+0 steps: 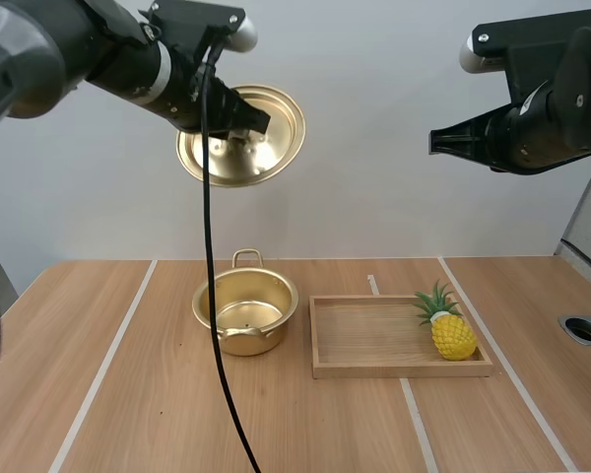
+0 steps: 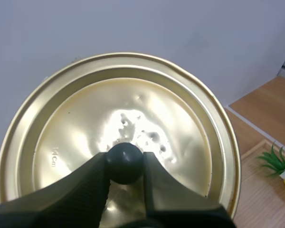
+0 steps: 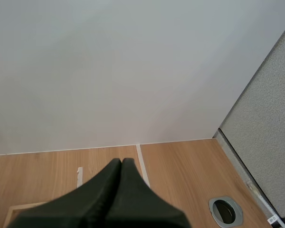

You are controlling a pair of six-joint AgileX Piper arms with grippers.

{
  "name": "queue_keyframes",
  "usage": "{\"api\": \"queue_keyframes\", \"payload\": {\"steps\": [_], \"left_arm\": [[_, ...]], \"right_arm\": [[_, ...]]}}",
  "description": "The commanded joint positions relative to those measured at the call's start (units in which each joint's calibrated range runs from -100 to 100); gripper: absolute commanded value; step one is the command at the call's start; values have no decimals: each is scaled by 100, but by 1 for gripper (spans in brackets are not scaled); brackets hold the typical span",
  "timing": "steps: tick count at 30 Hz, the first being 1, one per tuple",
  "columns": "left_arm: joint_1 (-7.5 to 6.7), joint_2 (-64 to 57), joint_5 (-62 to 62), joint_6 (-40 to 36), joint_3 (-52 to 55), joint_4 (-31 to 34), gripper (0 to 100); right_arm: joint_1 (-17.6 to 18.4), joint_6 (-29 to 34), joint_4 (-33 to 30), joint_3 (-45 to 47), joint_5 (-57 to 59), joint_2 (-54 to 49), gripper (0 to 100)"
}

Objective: Open the pot, put the pineapple inside, and close it

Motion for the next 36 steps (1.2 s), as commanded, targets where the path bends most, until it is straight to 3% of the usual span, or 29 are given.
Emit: {"api": "queue_keyframes", "payload": {"steps": [1, 7, 13, 19, 36], "left_arm": [[-12, -363, -572, -310, -164, 103, 0], [-12, -948, -1499, -779, -179, 456, 0], [-12, -1474, -1776, -840, -179, 462, 0], [-12, -1989, -2292, -840, -179, 523, 0], [-12, -2093, -2157, -840, -179, 523, 0]], "right_arm": [[-5, -183, 171, -61, 10, -29, 0], [-5, -813, 731, -61, 10, -29, 0], [-5, -823, 873, -61, 10, -29, 0], [-5, -850, 872, -61, 10, -29, 0], [-5, -967, 403, -61, -364, 267, 0]]}}
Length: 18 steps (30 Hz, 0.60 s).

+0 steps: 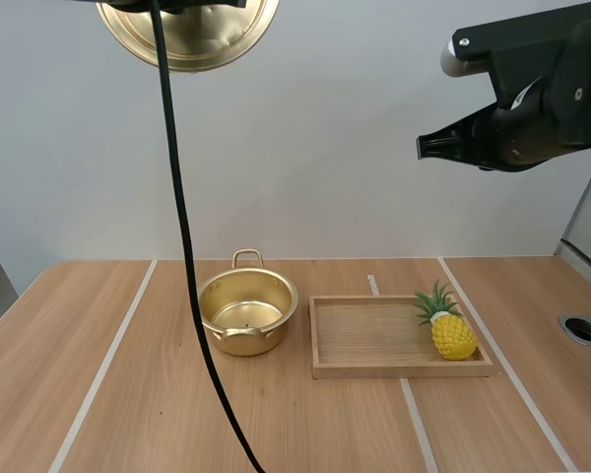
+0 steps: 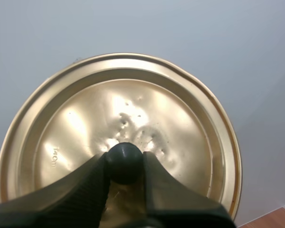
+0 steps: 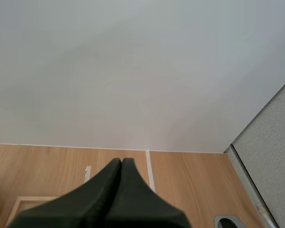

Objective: Open the pot, put the pineapple inside, and close it

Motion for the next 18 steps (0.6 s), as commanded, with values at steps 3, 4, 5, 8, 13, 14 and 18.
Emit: {"api": "queue_keyframes", "payload": {"steps": [3, 4, 5, 8, 13, 14, 18], "left_arm": [[-12, -10, -131, -53, -51, -34, 0], [-12, -10, -131, -53, -51, -34, 0], [-12, -10, -131, -53, -51, -34, 0], [-12, -10, -131, -53, -51, -34, 0], [-12, -10, -131, -53, -51, -34, 0], [-12, -10, -131, -53, -51, -34, 0], [-12, -10, -131, -53, -51, -34, 0]], "right_arm": [[-5, -51, -197, -61, 54, 302, 0], [-5, -51, -197, -61, 77, 364, 0], [-5, -51, -197, -61, 129, 438, 0], [-5, -51, -206, -61, 270, 661, 0], [-5, -51, -211, -61, 333, 981, 0], [-5, -51, -222, -61, 333, 1038, 0], [-5, -51, -322, -61, 344, 1242, 0]]}}
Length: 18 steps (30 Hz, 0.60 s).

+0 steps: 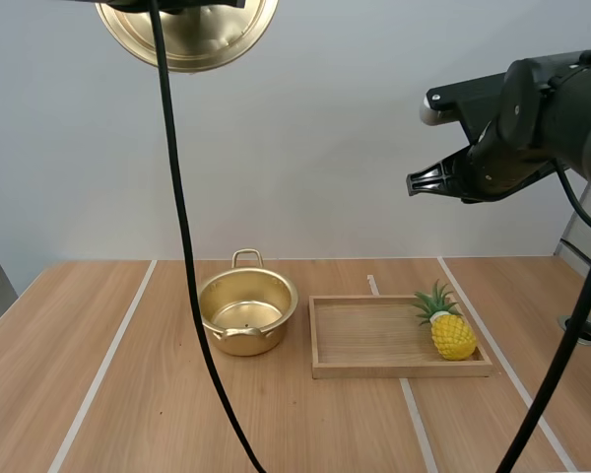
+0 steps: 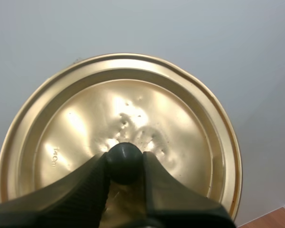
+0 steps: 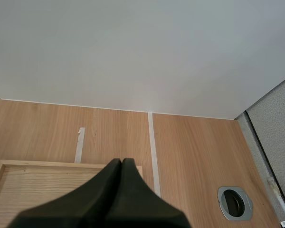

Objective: Open the pot, put the pineapple inside, and close it

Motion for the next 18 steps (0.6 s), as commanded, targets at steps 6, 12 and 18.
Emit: {"api": "queue_keyframes", "payload": {"steps": [6, 12, 18], "left_arm": [[-12, -10, -131, -53, -51, -34, 0], [-12, -10, -131, -53, -51, -34, 0], [-12, -10, -131, -53, -51, -34, 0]], "right_arm": [[-5, -33, -281, -61, 61, 130, 0], [-5, -33, -278, -61, 285, 130, 0], [-5, -183, -371, -61, 233, 130, 64]]}}
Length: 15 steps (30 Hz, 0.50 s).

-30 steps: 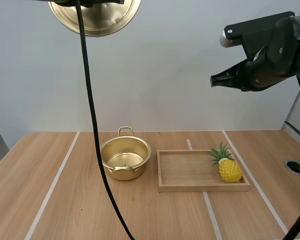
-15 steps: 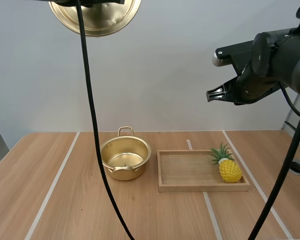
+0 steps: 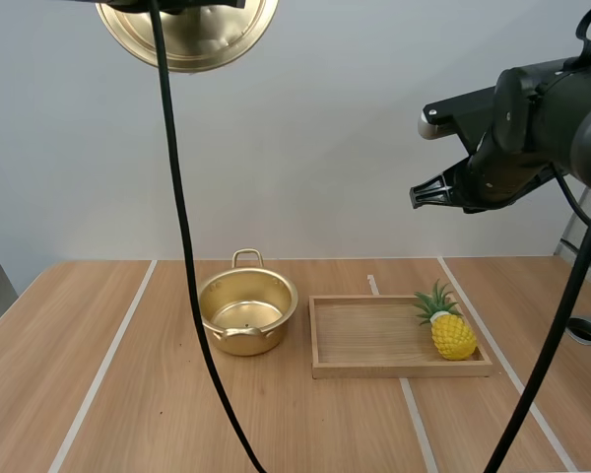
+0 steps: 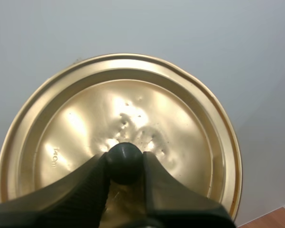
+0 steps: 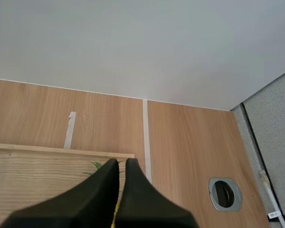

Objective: Open the pot, put the pineapple inside, and close it

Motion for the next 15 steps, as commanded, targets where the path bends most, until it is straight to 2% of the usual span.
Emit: {"api": "queue_keyframes", "payload": {"steps": [1, 2, 9, 15], "left_arm": [[-12, -10, -131, -53, -51, -45, 0], [-12, -10, -131, -53, -51, -45, 0], [-12, -10, -131, -53, -51, -45, 0], [-12, -10, -131, -53, -51, -45, 0]], "right_arm": [[-5, -93, -129, -61, -96, -23, 83], [-5, -93, -177, -61, -168, -23, 100], [-5, -93, -496, -61, 176, -23, 100], [-5, -93, -90, 199, 282, 6, 100]]}}
